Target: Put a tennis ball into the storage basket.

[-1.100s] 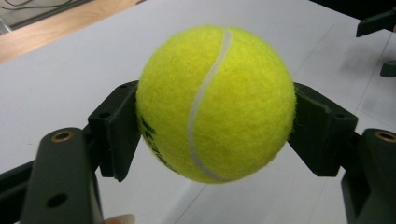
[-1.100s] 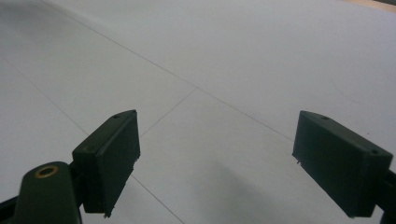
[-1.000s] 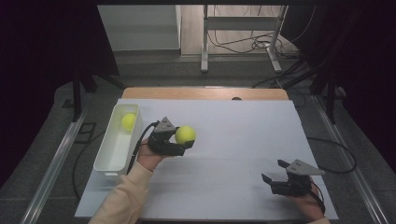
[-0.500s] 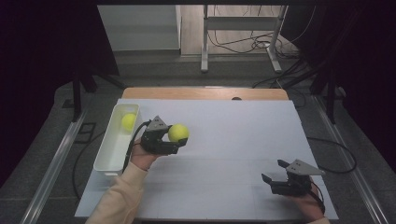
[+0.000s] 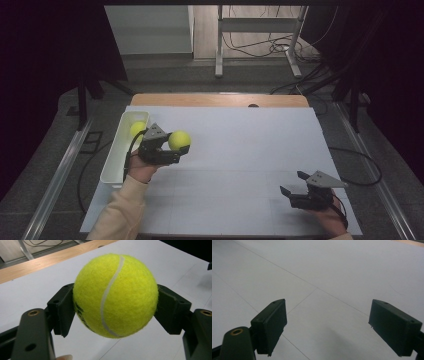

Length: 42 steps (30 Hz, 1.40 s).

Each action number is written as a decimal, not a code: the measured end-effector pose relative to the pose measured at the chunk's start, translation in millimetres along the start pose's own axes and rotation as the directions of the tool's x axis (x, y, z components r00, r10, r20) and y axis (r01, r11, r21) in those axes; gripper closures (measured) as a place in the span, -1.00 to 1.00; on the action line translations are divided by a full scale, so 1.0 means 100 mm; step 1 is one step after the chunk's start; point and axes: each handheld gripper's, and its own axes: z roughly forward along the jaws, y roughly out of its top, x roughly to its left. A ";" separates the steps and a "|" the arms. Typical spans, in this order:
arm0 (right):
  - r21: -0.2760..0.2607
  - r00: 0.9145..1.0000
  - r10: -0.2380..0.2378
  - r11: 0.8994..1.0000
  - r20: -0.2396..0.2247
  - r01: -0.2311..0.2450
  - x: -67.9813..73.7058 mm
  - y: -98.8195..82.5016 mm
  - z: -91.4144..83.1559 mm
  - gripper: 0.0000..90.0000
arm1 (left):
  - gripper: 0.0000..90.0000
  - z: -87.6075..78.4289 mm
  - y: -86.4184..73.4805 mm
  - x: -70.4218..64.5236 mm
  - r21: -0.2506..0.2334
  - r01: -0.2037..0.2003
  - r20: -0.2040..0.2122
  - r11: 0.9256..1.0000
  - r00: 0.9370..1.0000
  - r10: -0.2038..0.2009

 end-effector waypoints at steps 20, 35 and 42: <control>0.001 1.000 0.001 1.000 0.001 -0.001 0.00 0.00 0.00 -0.65 | -0.43 -0.36 -0.10 0.19 -0.044 0.057 -0.076 0.997 0.995 -0.060; 0.002 1.000 0.002 1.000 0.002 -0.002 0.00 0.00 0.00 -0.65 | -0.43 -0.62 -0.24 0.37 -0.069 0.110 -0.148 0.992 0.982 -0.119; 0.004 1.000 0.002 1.000 0.003 -0.002 0.00 0.00 0.01 -0.65 | -0.43 -0.72 -0.32 0.48 -0.079 0.141 -0.181 0.987 0.971 -0.154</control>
